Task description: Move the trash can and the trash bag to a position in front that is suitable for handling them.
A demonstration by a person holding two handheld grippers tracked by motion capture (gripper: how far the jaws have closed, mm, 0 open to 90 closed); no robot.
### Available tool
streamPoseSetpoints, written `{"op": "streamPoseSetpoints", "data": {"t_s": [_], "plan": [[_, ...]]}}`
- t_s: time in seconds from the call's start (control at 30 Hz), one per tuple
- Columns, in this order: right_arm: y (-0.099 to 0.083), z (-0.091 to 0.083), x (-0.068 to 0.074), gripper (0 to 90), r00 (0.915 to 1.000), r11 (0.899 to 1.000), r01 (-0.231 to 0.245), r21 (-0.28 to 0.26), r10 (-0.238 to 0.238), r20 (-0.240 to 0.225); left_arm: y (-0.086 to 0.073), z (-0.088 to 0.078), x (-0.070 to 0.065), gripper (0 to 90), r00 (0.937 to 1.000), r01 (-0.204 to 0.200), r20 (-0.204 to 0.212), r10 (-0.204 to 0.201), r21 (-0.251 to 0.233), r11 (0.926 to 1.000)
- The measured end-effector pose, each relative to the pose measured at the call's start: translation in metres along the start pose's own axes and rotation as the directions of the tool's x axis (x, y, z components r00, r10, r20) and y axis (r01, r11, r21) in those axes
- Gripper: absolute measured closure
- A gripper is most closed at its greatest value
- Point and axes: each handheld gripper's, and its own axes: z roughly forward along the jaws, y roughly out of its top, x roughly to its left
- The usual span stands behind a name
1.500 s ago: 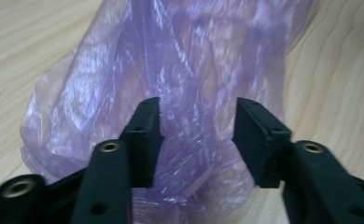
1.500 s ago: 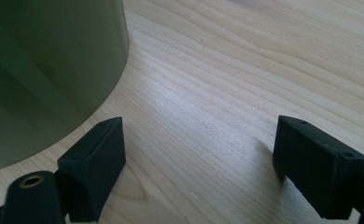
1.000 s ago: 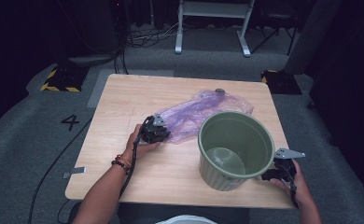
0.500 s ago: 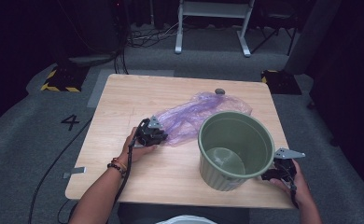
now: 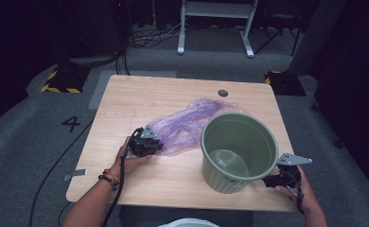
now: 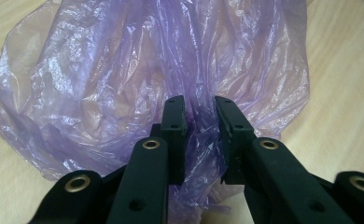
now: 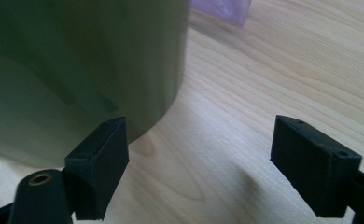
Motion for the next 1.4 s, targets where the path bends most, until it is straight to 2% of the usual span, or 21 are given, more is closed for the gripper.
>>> {"op": "streamPoseSetpoints", "data": {"t_s": [0.07,0.13,0.23,0.4,0.5,0.6,0.7,0.8,0.93,1.07,1.23,1.3,1.4], "plan": [[0.002,-0.001,0.005,20.2,0.9999,1.000,0.010,0.005,-0.010,0.007,-0.005,-0.006,-0.003,75.5,1.0000,0.005,0.001,-0.005,0.004,1.0000],[0.000,-0.002,0.010,19.9,0.9999,1.000,-0.007,0.007,0.007,-0.013,-0.011,-0.012,-0.005,75.5,1.0000,-0.004,0.003,0.004,0.007,1.0000],[-0.004,-0.005,0.019,19.5,0.9997,0.999,0.022,0.033,-0.021,-0.015,-0.021,-0.022,-0.008,75.6,1.0000,0.003,0.005,-0.003,0.006,1.0000],[-0.007,-0.008,0.031,19.1,0.9979,0.998,0.045,0.036,-0.043,-0.048,-0.038,-0.037,-0.012,75.7,0.9996,0.026,0.014,-0.026,-0.018,0.9995],[-0.009,-0.007,0.042,18.8,0.9954,0.999,0.045,0.017,-0.043,-0.086,-0.046,-0.044,-0.012,75.8,0.9986,0.041,0.033,-0.040,-0.030,0.9987],[-0.008,-0.003,0.050,18.0,0.9928,0.997,0.070,0.013,-0.068,-0.098,-0.052,-0.048,-0.009,75.9,0.9964,0.064,0.058,-0.062,-0.042,0.9971],[-0.005,0.001,0.055,16.0,0.9894,0.998,0.065,-0.005,-0.065,-0.130,-0.053,-0.049,-0.010,75.7,0.9981,0.040,0.048,-0.038,-0.040,0.9984],[-0.002,0.006,0.059,15.9,0.9886,0.997,0.066,-0.026,-0.069,-0.133,-0.053,-0.049,-0.011,75.2,0.9980,0.042,0.048,-0.040,-0.042,0.9982],[0.003,0.013,0.060,15.8,0.9925,0.998,0.041,-0.050,-0.046,-0.113,-0.052,-0.048,-0.011,75.1,0.9980,0.043,0.049,-0.041,-0.041,0.9982],[0.010,0.018,0.061,15.8,0.9952,0.997,0.025,-0.079,-0.033,-0.093,-0.049,-0.047,-0.015,75.1,0.9994,0.017,0.030,-0.016,-0.029,0.9994],[0.019,0.028,0.058,17.5,0.9999,0.995,-0.007,-0.100,0.005,-0.015,-0.047,-0.045,-0.019,74.7,0.9996,0.001,0.028,0.000,-0.022,0.9998],[0.022,0.033,0.055,17.7,0.9999,0.995,-0.013,-0.103,0.014,0.008,-0.046,-0.045,-0.020,74.8,0.9996,-0.010,0.027,0.011,-0.017,0.9998],[0.028,0.040,0.048,19.0,0.9984,0.995,-0.030,-0.097,0.034,0.045,-0.044,-0.044,-0.022,74.5,0.9995,-0.005,0.030,0.006,-0.018,0.9998]]}}
